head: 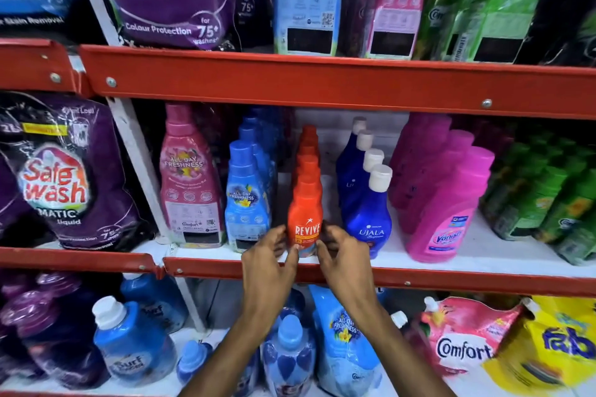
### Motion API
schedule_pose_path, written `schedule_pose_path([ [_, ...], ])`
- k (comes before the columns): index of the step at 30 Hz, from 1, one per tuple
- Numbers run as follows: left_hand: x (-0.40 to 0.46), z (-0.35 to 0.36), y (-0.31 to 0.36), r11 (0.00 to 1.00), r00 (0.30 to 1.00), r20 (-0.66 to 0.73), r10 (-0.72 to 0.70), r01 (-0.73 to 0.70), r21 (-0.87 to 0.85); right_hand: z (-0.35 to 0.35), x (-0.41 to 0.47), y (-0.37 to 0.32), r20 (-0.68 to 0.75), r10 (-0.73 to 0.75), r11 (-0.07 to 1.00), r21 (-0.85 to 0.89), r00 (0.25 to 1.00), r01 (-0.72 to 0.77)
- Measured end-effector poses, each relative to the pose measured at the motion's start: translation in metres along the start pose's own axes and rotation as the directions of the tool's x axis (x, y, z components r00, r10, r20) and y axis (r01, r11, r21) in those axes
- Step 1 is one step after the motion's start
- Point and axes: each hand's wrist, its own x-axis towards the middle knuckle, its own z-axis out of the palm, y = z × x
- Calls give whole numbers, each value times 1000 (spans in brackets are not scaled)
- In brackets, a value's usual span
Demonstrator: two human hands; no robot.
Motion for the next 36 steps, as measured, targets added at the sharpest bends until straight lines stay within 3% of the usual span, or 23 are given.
schedule_pose_path([
  [19, 4, -1, -8, 999, 999, 34, 9, -7, -52, 1, -6, 2, -50, 34, 995, 101, 998, -29],
  [22, -4, 0, -9, 992, 998, -63, 11, -18, -123, -4, -12, 4, -105, 28, 992, 125, 994, -14],
  [26, -21, 5, -6, 985, 966, -243, 83, -116, -124, -22, -24, 19, -304, -5, 996, 80, 953, 31],
  [32, -30, 38, 17, 975, 984, -115, 135, -153, -164, -57, -28, 41, -502, 7, 997, 64, 865, 29],
  [36, -24, 59, 23, 986, 995, -26, 95, -97, -133, -66, -21, 49, -445, 79, 994, 101, 892, -37],
])
